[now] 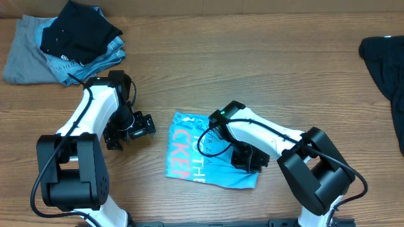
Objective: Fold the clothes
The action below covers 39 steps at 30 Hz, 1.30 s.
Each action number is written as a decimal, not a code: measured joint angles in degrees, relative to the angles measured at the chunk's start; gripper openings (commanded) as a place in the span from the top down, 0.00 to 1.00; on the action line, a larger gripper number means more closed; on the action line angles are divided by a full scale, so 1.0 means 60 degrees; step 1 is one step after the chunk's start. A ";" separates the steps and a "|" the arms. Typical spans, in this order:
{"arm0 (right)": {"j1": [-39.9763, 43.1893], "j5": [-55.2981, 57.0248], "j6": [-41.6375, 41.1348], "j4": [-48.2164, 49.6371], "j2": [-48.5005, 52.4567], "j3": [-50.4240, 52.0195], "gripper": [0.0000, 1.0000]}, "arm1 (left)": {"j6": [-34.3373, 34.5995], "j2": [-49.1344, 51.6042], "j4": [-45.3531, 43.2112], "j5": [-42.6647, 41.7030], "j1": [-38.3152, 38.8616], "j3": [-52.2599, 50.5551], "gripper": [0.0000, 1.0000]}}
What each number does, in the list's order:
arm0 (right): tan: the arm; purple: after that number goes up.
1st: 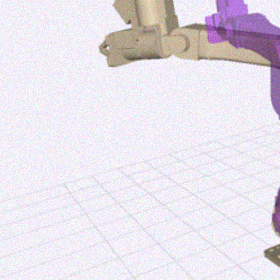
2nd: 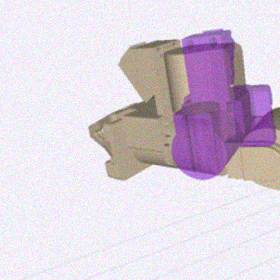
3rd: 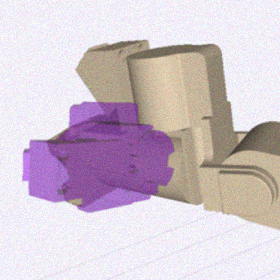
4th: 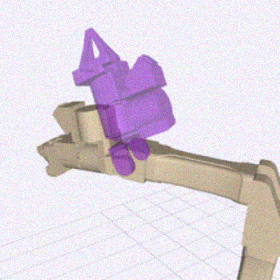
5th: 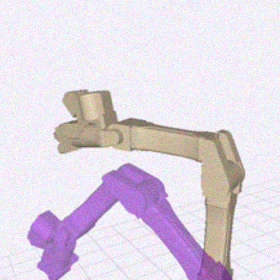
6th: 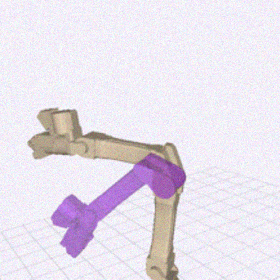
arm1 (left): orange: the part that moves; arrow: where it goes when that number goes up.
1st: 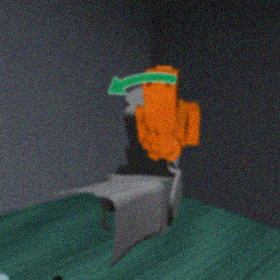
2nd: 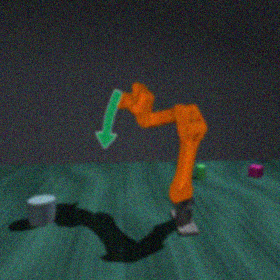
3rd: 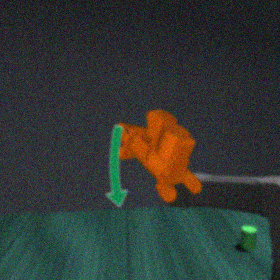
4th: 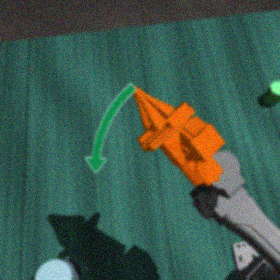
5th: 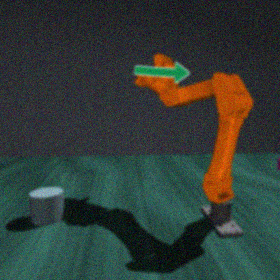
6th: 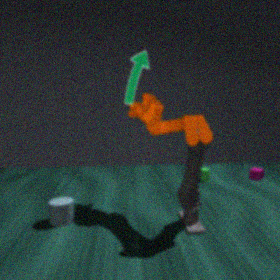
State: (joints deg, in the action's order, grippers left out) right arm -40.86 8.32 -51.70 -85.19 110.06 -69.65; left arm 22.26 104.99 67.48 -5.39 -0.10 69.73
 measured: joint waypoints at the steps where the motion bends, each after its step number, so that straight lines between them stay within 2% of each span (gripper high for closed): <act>1: 0.0000 0.0160 -0.0175 -0.0189 -0.0098 -0.0004 0.55 | 0.0000 0.0000 0.0000 -0.0004 0.0000 0.0000 0.00; 3: 0.0000 0.0426 -0.0488 -0.0539 -0.0481 -0.0146 0.10 | 0.0000 0.0000 -0.0004 0.0000 0.0000 0.0000 0.00; 4: 0.0000 0.0514 -0.0583 -0.0645 -0.0729 -0.0313 0.00 | 0.0000 0.0000 -0.0007 -0.0004 0.0000 0.0000 0.00; 8: 0.0000 0.0732 -0.0565 -0.0539 -0.1694 -0.1147 0.00 | 0.0000 0.0000 -0.0040 -0.0029 0.0000 0.0000 0.00; 13: 0.0000 0.0710 0.0324 0.1122 -0.2189 -0.1501 0.00 | 0.0000 0.0000 -0.0051 -0.0106 0.0000 0.0000 0.00; 18: 0.0007 0.0270 0.1337 0.2499 -0.1978 -0.1501 0.13 | -0.0004 0.0000 -0.0033 -0.0153 0.0000 0.0000 0.00; 24: 0.0164 0.0000 0.1749 0.3013 -0.1610 -0.1497 0.31 | -0.0022 0.0000 -0.0004 -0.0186 0.0000 0.0000 0.00; 39: 0.0437 -0.0306 0.2131 0.4619 -0.1064 -0.1198 0.34 | -0.0025 0.0000 -0.0004 -0.0215 0.0000 0.0000 0.00</act>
State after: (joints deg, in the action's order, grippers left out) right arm -38.24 6.48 -38.92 -57.47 103.68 -76.84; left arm 22.11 104.99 67.46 -6.68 -0.10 69.73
